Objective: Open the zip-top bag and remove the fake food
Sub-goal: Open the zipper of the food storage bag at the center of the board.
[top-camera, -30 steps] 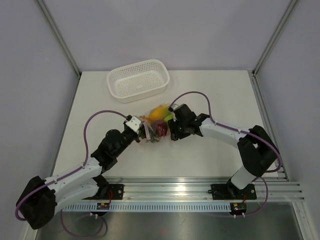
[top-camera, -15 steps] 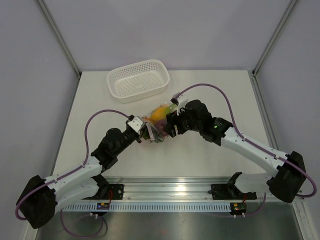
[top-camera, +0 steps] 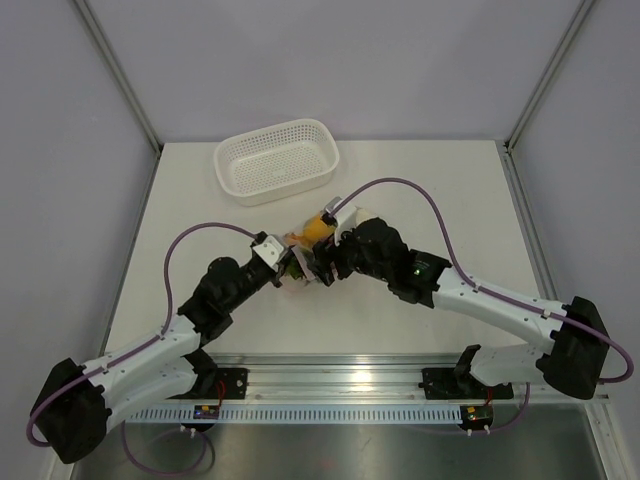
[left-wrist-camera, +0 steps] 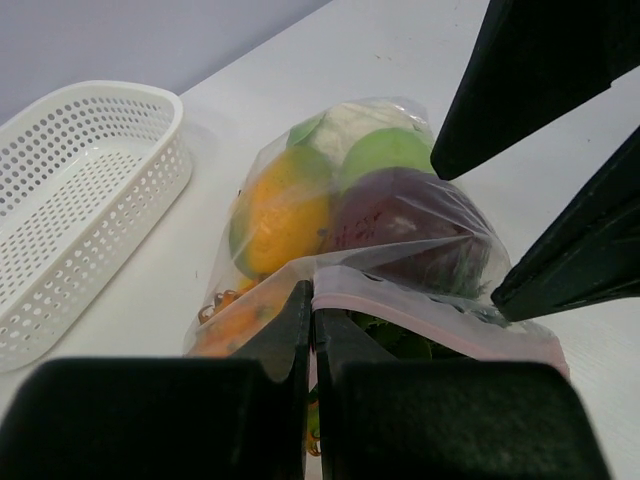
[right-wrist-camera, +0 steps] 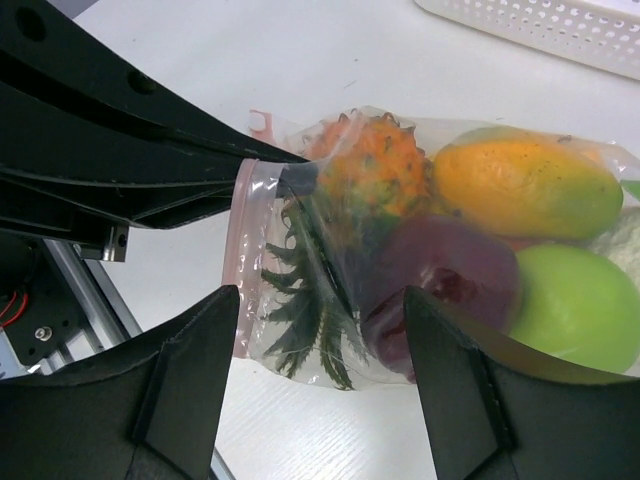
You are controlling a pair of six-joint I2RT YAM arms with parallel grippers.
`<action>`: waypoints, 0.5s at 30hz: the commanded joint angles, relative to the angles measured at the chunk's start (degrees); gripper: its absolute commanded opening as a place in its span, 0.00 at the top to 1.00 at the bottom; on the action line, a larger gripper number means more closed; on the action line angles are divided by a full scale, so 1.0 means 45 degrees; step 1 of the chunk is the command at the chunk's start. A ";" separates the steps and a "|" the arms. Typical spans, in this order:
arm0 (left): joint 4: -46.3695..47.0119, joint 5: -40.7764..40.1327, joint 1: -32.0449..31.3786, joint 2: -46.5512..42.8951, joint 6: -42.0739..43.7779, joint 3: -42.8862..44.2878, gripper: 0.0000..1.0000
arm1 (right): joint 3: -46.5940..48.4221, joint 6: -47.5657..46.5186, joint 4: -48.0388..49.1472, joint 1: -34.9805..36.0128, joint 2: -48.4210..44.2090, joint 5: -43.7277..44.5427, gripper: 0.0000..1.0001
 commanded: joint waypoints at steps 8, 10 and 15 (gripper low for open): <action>0.1063 0.1087 0.0033 -0.0487 0.0115 0.0510 1.00 | -0.1317 -0.0318 0.3269 0.0306 -0.0365 0.0205 0.26; 0.0946 0.1165 0.0033 -0.0389 0.0115 0.0588 1.00 | -0.1589 -0.0357 0.3524 0.0481 -0.0463 0.0223 0.27; 0.0887 0.1243 0.0033 -0.0330 0.0057 0.0627 1.00 | -0.1728 -0.0650 0.3819 0.0931 -0.0679 0.0730 0.26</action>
